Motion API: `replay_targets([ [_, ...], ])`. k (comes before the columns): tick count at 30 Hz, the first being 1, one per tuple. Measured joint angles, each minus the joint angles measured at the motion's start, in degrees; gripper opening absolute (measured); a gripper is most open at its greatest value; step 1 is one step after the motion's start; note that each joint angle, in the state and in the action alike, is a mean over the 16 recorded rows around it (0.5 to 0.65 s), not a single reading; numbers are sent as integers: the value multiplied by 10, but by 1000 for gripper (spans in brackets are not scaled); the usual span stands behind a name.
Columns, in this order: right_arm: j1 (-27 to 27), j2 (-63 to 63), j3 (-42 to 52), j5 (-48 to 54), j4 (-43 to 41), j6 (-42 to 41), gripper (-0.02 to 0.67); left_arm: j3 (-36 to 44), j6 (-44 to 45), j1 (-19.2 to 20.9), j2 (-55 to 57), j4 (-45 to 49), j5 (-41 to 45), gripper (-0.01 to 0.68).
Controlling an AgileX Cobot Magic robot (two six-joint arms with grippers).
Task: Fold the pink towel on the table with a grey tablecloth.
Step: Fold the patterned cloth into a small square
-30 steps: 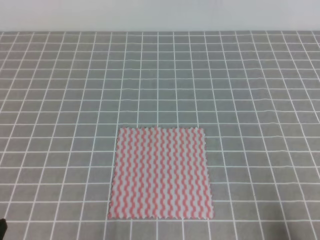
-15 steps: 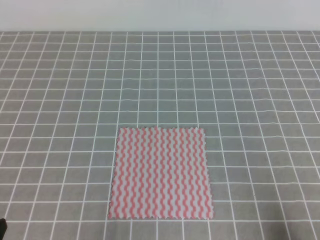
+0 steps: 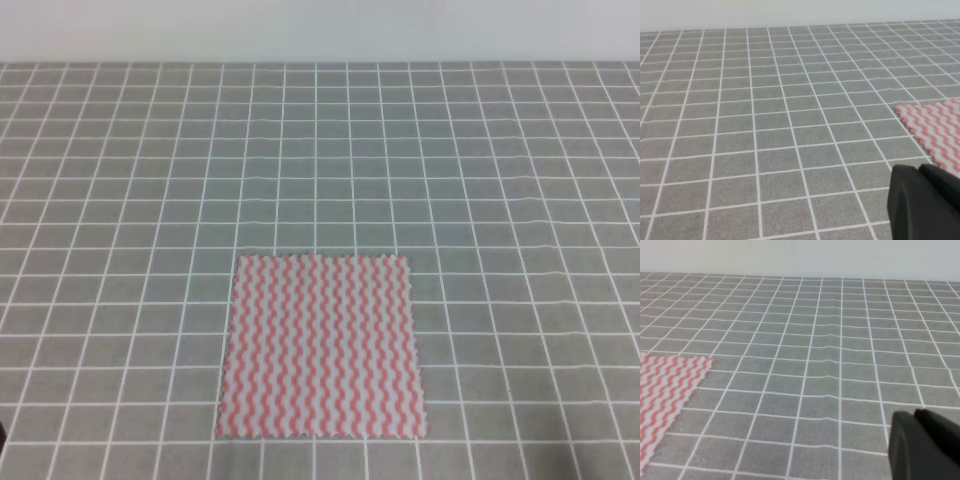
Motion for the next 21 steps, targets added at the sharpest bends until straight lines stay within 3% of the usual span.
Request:
replay_targets([
  [12,0,1,0,-5,4,0,-16,0,-5,0,0,-29,-43,-1],
  [21,0,2,1,-50,126,0,-16,0,-35,0,0,-151,-127,-1],
])
